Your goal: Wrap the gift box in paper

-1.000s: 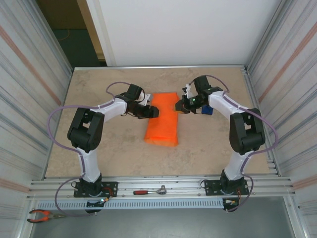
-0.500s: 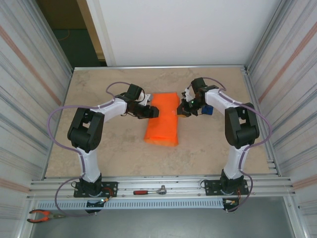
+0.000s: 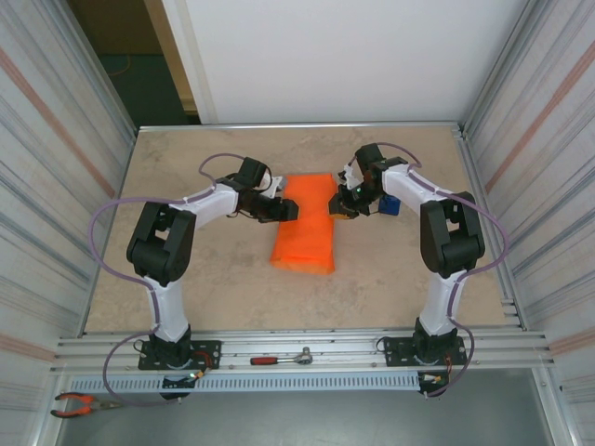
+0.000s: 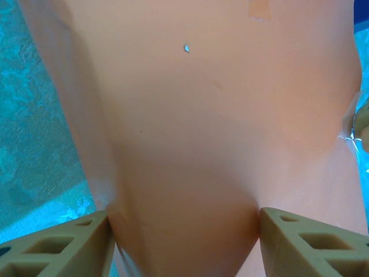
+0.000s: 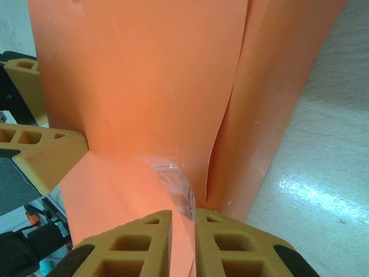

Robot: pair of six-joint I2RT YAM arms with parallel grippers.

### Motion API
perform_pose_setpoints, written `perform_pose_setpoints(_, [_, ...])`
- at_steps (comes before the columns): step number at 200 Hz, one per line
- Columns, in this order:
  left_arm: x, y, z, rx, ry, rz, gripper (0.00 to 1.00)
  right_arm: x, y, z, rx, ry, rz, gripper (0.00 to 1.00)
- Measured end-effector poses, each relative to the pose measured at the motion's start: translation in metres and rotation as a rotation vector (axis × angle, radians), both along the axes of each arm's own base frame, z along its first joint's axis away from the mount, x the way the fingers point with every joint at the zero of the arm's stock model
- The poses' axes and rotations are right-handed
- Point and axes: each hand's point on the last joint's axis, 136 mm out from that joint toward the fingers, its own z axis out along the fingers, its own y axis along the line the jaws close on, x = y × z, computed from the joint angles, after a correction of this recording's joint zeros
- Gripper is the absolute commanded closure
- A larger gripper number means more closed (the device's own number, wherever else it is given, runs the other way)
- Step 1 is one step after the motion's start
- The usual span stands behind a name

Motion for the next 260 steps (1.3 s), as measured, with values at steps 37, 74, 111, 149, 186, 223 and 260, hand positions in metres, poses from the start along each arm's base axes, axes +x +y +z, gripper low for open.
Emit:
perform_pose_setpoints(37, [0.0000, 0.0000, 0.0000, 0.000, 0.000, 0.000, 0.37, 0.0003, 0.0012, 0.0013, 0.006, -0.002, 0.002, 0.76])
perform_pose_setpoints(74, [0.0000, 0.0000, 0.0000, 0.000, 0.000, 0.000, 0.37, 0.0002, 0.0024, 0.0027, 0.008, -0.003, 0.003, 0.72])
perform_pose_setpoints(111, [0.0000, 0.0001, -0.0001, 0.000, 0.000, 0.000, 0.37, 0.0000, 0.0043, 0.0048, 0.009, -0.010, 0.006, 0.64])
perform_pose_setpoints(149, [0.0000, 0.0001, -0.0001, 0.000, 0.000, 0.000, 0.37, -0.0002, 0.0058, 0.0065, 0.009, -0.015, 0.006, 0.62])
perform_pose_setpoints(186, [-0.0002, -0.0002, -0.0002, 0.001, 0.000, 0.000, 0.37, 0.0005, 0.0044, 0.0066, -0.003, -0.021, 0.001, 0.62])
perform_pose_setpoints(223, [0.0000, -0.0006, -0.0001, 0.007, -0.001, 0.000, 0.37, 0.0006, 0.0040, 0.0066, -0.027, -0.036, 0.002, 0.60])
perform_pose_setpoints(260, [0.0000, -0.0006, -0.0001, 0.007, -0.001, 0.000, 0.37, 0.0003, 0.0052, 0.0070, -0.031, -0.040, 0.005, 0.56])
